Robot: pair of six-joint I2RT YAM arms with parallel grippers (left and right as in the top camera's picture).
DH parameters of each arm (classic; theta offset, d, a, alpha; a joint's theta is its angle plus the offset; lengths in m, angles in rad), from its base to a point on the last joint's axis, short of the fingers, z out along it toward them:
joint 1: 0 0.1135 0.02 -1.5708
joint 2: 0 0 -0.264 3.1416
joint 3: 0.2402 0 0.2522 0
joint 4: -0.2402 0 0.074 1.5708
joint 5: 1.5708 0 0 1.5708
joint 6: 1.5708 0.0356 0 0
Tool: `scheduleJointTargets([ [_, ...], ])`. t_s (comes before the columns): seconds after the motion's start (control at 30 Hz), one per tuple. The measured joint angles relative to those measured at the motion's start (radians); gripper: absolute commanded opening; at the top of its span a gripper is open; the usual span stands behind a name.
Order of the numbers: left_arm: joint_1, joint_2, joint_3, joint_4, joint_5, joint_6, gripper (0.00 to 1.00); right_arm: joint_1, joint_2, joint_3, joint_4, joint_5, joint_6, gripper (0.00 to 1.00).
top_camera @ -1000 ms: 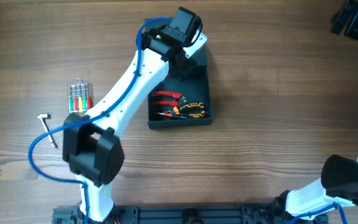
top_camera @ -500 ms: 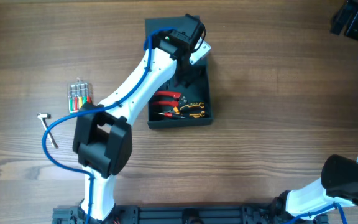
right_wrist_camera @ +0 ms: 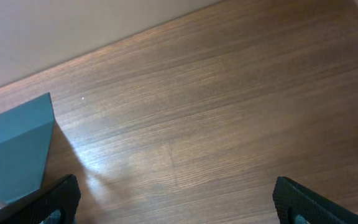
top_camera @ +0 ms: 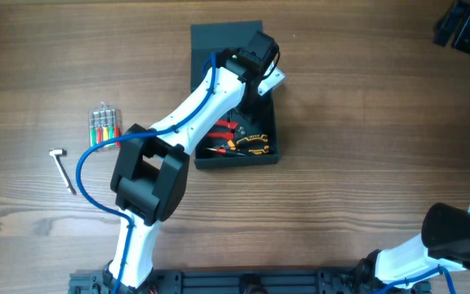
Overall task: Pack container
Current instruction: 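Carry the tape measure into the green box and release it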
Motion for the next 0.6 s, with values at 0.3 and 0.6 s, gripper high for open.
scheduleJointTargets([
  [0.3,0.000,0.063,0.000,0.074,0.000,0.000,0.29,0.000,0.000,0.000,-0.007,0.000,0.000,1.00],
  [0.6,0.000,0.093,0.000,0.078,0.000,0.000,0.83,0.000,0.000,0.000,-0.015,0.000,0.000,1.00],
])
